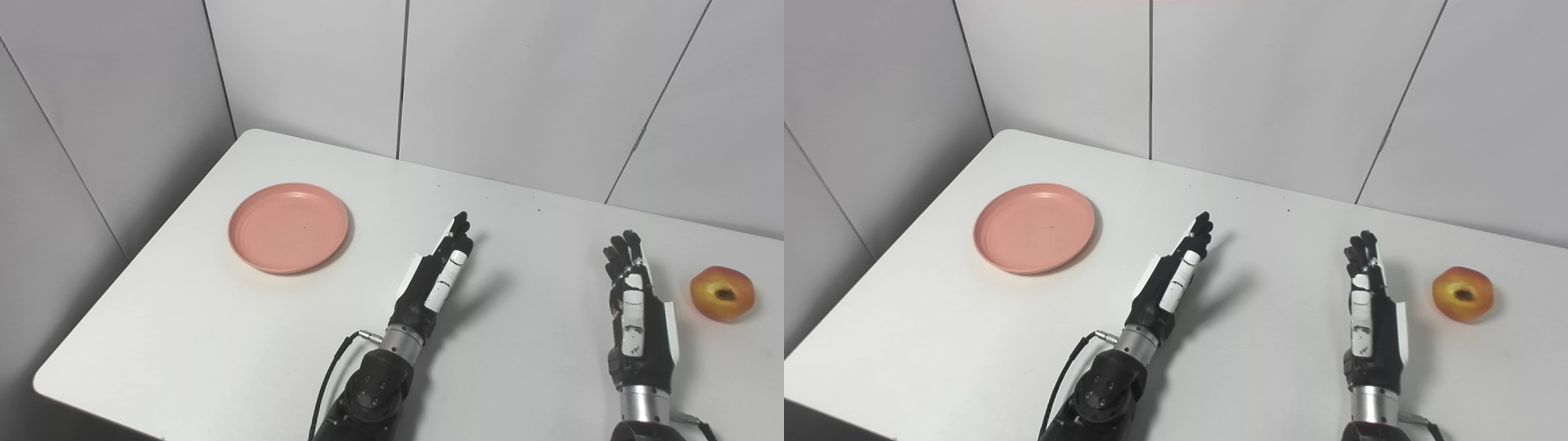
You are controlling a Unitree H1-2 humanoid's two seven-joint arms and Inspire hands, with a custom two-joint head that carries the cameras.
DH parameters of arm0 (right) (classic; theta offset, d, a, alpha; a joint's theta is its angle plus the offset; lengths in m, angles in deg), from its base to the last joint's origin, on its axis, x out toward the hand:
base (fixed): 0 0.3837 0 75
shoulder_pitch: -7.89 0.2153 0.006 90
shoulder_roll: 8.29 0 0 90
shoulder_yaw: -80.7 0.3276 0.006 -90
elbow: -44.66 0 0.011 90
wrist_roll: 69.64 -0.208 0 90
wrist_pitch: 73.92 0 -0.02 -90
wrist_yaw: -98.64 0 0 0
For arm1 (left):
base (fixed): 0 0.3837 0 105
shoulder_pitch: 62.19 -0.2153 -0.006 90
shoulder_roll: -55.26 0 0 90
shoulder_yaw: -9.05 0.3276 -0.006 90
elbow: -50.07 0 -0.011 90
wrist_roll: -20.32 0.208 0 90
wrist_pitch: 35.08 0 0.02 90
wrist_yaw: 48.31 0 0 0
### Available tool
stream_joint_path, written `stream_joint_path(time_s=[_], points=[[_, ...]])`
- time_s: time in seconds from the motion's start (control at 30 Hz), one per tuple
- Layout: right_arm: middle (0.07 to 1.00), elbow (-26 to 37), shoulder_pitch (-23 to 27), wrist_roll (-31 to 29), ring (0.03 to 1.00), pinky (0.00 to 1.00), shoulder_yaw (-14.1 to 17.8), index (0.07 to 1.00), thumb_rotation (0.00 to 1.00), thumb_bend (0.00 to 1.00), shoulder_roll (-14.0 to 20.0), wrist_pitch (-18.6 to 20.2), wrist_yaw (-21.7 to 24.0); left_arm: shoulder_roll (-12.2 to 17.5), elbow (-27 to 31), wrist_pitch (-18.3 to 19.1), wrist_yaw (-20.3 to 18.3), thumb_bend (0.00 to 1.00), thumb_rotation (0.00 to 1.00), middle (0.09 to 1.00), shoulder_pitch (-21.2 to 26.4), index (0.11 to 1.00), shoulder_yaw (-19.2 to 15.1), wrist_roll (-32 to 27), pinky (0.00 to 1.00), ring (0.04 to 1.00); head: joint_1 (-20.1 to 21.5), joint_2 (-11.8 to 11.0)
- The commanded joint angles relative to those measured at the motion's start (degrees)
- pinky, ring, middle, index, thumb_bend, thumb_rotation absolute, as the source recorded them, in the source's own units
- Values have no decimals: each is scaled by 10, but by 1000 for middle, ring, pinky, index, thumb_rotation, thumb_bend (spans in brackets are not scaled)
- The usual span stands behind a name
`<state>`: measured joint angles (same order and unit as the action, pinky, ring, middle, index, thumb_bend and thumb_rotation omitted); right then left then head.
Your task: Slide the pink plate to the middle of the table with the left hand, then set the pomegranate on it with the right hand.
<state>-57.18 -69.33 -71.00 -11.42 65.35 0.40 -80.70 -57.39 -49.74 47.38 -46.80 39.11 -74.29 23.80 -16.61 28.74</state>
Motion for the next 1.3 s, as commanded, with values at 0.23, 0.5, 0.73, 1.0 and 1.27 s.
stream_joint_path(time_s=[0.23,0.5,0.73,1.0,1.27], points=[[948,-32,-21,12,941,996,4,953,960,570,3,-11,-5,-7,15,-21,4,698,1000,1000,7,1000,-5,-4,1000,1000,-4,-2],[955,-24,-24,8,949,1000,3,958,960,585,5,5,-1,8,42,-16,13,727,1000,991,18,981,-23,8,983,977,-8,-5],[954,-17,-28,3,950,1000,3,959,960,583,5,9,2,23,91,13,11,729,1000,947,35,968,-52,-12,935,934,-8,-3],[950,-21,-25,11,942,996,2,955,966,581,4,4,-3,49,137,36,18,778,1000,888,64,903,-87,-13,863,873,-4,0],[955,-21,-24,17,946,993,1,958,960,588,4,12,-5,90,147,41,25,811,1000,880,104,893,-135,-37,844,864,-8,1]])
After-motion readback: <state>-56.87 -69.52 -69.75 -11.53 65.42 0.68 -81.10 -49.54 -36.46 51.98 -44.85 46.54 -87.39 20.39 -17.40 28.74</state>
